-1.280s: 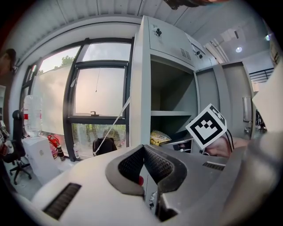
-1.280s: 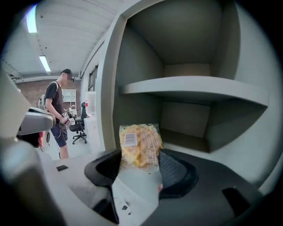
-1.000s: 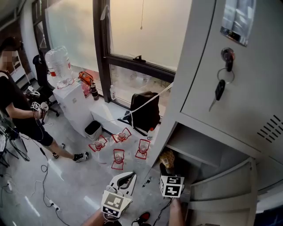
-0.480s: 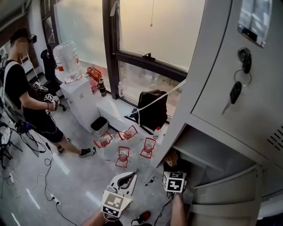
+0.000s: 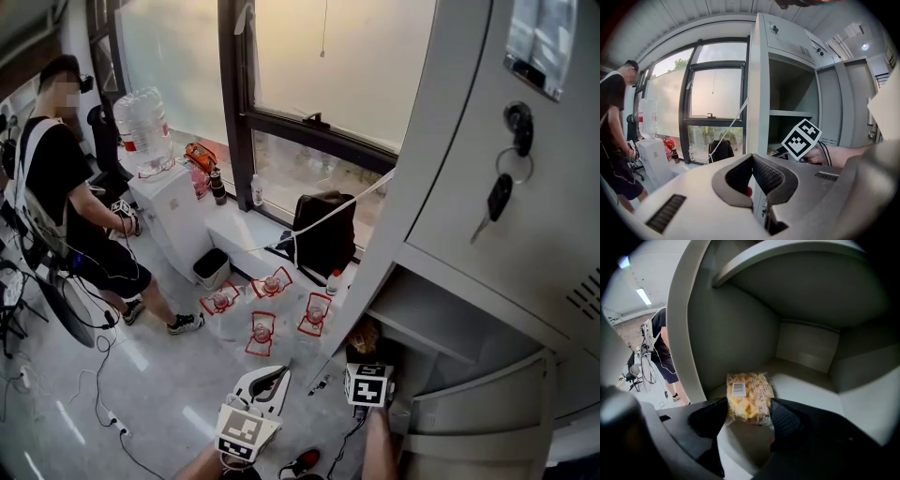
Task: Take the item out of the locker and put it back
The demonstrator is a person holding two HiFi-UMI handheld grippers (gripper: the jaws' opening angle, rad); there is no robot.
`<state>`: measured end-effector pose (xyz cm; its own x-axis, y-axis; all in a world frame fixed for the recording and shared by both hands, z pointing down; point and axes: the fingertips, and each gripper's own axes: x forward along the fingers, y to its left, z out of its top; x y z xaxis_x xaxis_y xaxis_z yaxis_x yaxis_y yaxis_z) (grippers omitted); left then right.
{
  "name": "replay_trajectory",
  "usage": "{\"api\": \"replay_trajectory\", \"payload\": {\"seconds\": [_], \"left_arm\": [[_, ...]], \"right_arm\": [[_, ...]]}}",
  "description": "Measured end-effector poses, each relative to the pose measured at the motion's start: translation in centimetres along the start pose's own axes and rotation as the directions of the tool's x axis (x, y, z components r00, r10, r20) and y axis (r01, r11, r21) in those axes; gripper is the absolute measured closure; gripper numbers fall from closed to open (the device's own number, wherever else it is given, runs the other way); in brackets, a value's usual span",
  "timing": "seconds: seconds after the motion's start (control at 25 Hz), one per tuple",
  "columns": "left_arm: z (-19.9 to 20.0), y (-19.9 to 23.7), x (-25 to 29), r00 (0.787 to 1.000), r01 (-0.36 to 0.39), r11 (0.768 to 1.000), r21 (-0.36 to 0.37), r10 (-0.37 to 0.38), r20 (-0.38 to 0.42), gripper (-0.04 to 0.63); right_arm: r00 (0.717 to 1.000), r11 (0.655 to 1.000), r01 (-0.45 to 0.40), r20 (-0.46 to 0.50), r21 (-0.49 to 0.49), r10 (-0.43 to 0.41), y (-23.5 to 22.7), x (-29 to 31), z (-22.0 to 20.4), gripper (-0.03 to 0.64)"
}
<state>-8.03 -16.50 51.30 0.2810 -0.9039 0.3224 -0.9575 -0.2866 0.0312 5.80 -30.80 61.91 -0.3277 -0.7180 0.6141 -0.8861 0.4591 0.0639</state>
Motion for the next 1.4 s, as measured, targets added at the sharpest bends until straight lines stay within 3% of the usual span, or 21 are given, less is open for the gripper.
{"api": "replay_trajectory", "payload": {"seconds": [0.28,0.72,0.96,1.4], "left_arm": [[0.3,0.3,-0.3,1.0,-0.004,1.0,0.004,0.003,0.005,0.574],[1.0,0.1,-0.7,1.0,0.008,1.0,0.014,-0.008,0.024,0.574],[2.7,-0.8,-0.7,0.997,0.048,0.998,0.039,-0.05,0.053,0.574],[5.7,-4.2,0.5,0.973,0.2,0.973,0.113,-0.211,0.097,0.574]], "right_arm": [[0.996,0.995,-0.044,0.084,0.087,0.037,0.1,-0.8,1.4,0.299],[0.994,0.996,-0.024,0.104,0.08,0.015,-0.3,-2.6,2.0,0.299],[0.984,0.995,-0.02,0.179,0.1,0.001,-0.4,-6.7,3.5,0.304],[0.928,0.976,0.113,0.331,0.184,-0.17,-2.9,-16.0,4.6,0.44]]}}
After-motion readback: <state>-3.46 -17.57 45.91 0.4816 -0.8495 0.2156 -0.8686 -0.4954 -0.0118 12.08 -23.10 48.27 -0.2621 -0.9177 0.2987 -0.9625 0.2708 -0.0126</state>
